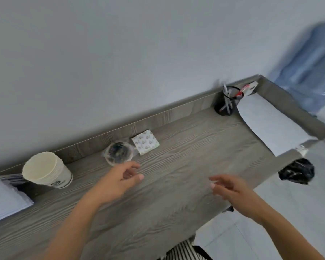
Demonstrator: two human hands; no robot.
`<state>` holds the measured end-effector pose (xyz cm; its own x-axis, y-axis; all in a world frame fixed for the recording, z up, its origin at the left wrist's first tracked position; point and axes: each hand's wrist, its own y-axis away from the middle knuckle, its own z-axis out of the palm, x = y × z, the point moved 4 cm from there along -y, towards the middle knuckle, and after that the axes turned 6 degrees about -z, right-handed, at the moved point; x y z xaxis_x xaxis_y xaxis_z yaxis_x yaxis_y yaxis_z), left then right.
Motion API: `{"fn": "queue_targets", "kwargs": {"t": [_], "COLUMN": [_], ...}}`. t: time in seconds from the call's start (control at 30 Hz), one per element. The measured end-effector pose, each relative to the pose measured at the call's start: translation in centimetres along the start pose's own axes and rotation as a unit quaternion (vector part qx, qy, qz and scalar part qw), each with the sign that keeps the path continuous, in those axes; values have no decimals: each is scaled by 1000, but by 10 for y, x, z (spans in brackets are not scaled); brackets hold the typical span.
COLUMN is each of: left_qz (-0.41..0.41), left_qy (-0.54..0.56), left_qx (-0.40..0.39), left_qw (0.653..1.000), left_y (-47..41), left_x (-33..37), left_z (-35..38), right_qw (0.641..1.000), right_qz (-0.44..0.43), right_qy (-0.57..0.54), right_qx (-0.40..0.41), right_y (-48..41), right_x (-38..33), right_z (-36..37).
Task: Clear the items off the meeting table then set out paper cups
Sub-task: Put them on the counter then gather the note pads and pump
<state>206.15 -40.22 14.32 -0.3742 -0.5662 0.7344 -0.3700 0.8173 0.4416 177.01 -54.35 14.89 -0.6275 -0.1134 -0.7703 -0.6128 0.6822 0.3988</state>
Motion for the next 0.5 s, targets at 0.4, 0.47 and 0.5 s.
{"fn": "queue_targets", "kwargs": {"t": [0.4, 0.47, 0.5], "left_qz": [-20, -11, -4], "left_qy": [127, 111, 100], "left_qx": [-87, -121, -142], "left_qw": [988, 986, 985], "left_y": [25, 27, 29], "left_x": [48, 75, 91], "left_z": [121, 156, 177], "right_qw": [939, 926, 920], "right_qz": [186, 201, 206], "right_qy": [-162, -181, -190], "right_qx": [239, 262, 275], "right_y": [213, 243, 259], "right_x": [136, 158, 169], "right_z": [-17, -23, -28]}}
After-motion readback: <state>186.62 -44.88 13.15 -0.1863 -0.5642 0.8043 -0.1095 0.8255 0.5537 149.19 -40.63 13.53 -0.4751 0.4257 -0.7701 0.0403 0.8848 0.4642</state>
